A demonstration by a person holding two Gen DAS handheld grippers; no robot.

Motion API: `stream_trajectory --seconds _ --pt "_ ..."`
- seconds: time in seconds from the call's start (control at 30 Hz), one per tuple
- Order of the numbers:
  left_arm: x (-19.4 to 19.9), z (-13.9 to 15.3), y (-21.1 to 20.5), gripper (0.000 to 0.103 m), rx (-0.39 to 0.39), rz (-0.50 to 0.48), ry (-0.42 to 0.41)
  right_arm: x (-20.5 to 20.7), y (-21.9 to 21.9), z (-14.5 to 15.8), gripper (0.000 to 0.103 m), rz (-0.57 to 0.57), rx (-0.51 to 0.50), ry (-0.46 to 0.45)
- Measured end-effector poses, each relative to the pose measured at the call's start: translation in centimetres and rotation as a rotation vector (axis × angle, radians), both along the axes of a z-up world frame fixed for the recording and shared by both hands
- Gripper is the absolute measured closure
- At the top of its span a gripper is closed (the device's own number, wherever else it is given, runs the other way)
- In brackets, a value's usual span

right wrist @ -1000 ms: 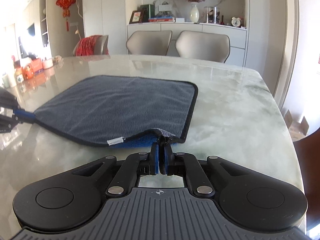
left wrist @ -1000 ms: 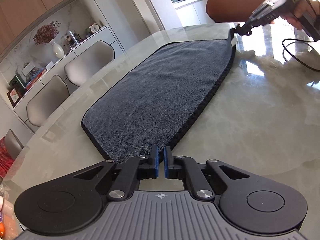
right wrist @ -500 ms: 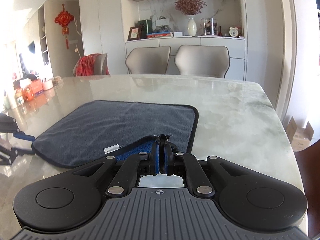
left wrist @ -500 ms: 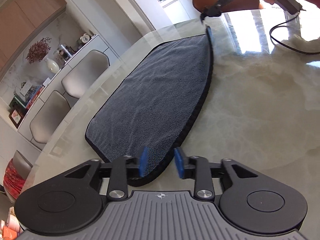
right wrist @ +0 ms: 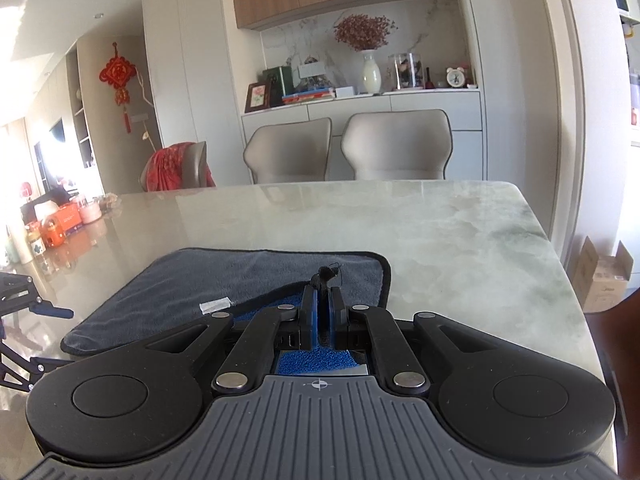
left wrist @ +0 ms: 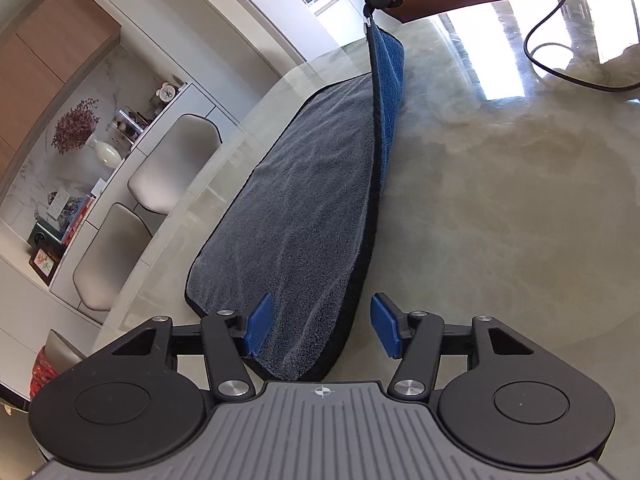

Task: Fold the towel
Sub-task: 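Lift both held corners and fold the towel lengthwise over itself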

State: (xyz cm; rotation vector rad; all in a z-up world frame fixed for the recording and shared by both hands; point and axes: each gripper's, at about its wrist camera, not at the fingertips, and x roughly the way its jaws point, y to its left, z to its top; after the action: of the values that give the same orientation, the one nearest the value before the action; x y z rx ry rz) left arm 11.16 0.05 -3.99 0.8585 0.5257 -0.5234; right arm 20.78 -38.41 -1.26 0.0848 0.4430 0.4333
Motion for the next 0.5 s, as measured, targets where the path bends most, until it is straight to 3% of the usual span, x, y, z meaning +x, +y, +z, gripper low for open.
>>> stream_trajectory --seconds 0.1,0.23,0.5 --pt "0.8 0.3 0.2 0.07 -0.021 0.02 0.042 0.1 -0.1 0.0 0.097 -0.002 0.002 0.004" --pt "1.2 0.7 0.7 0.094 -0.026 0.043 0.052 0.0 -0.2 -0.2 0.097 -0.003 -0.005 0.009" --pt "3.6 3.7 2.0 0.095 -0.102 0.109 0.041 2.7 0.1 0.0 0.097 -0.029 -0.009 0.018"
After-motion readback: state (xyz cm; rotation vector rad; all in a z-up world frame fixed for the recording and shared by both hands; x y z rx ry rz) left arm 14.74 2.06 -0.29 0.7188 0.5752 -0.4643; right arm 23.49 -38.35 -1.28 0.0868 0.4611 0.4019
